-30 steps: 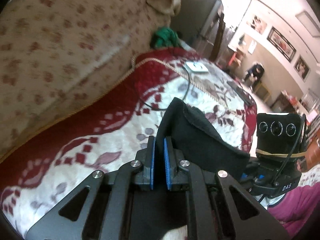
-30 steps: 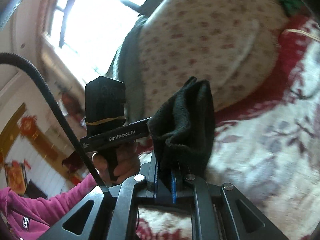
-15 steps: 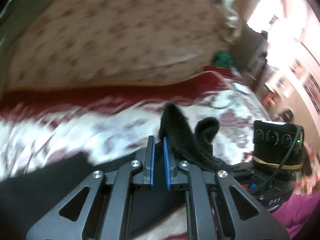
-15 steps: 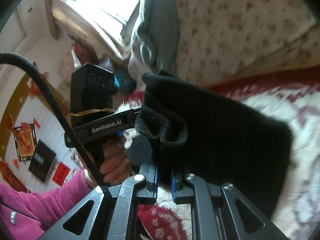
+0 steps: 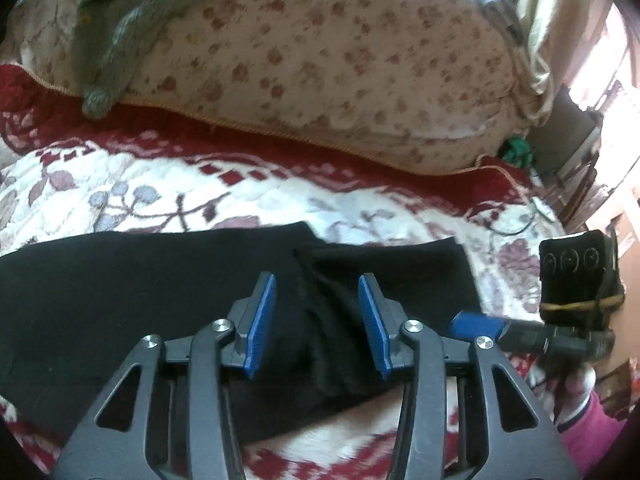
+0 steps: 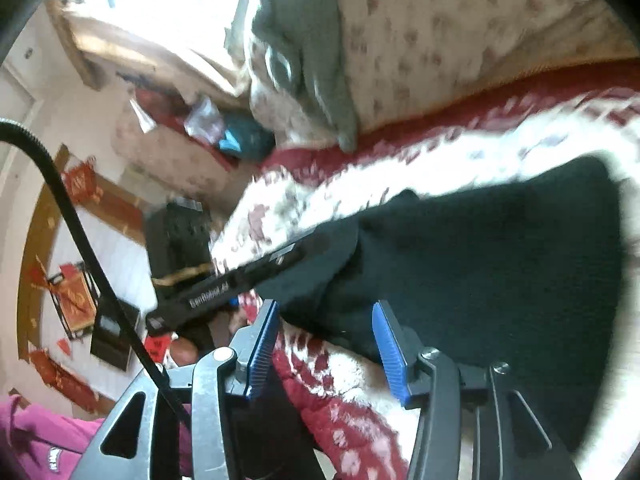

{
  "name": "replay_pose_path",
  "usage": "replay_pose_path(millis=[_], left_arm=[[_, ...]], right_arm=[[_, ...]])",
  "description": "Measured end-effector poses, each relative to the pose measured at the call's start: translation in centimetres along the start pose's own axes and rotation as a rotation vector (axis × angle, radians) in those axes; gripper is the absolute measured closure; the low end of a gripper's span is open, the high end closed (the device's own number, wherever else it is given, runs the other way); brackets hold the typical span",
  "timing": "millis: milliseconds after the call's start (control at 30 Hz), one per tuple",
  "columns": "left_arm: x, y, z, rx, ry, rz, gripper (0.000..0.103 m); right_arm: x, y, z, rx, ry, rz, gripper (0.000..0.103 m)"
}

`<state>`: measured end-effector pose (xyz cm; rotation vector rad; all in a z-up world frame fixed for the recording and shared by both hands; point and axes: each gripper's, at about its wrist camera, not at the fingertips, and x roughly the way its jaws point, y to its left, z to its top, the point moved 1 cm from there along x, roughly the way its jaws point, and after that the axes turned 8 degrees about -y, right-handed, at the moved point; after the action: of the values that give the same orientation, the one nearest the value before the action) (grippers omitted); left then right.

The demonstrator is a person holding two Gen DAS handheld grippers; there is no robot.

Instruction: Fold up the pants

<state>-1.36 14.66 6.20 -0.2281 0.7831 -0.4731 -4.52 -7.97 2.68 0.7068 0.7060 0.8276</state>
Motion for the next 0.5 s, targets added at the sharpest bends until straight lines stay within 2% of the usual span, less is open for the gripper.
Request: replay_pose_path(millis=[100,200,233,367,500], left_arm=[[-0.6,-1.4,0.1,-0.006,-0.017,-0.007,0.054],[-0.6,-2.5,-0.4,-0.005,-0.006,0.006,0.054],[-0.5,-3.0,-0.8,0.002,-0.005,0.037,0.054],[0.4,-4.4,-2.5,0.045,0.000,0.186,0.054],[1.8,-3.7,-3.6,-0.004,0.042,0.219,0.054]], right_arm=[[-4.9,-0.5,0.4,-0.004,-0.103,-0.086,0.056],[-7.6,-2.8,0.7,0.028,-0.145,-0.193,0.056],[-7.8,-3.7,0.8,0.052,-0.146,-0.236,0.056],[-7.7,-6.4,0.7,0.101,-0.136,-0.268,0.056],[-6.4,-7.5,1.5,0.107,-0.121,-0.232,0.055]])
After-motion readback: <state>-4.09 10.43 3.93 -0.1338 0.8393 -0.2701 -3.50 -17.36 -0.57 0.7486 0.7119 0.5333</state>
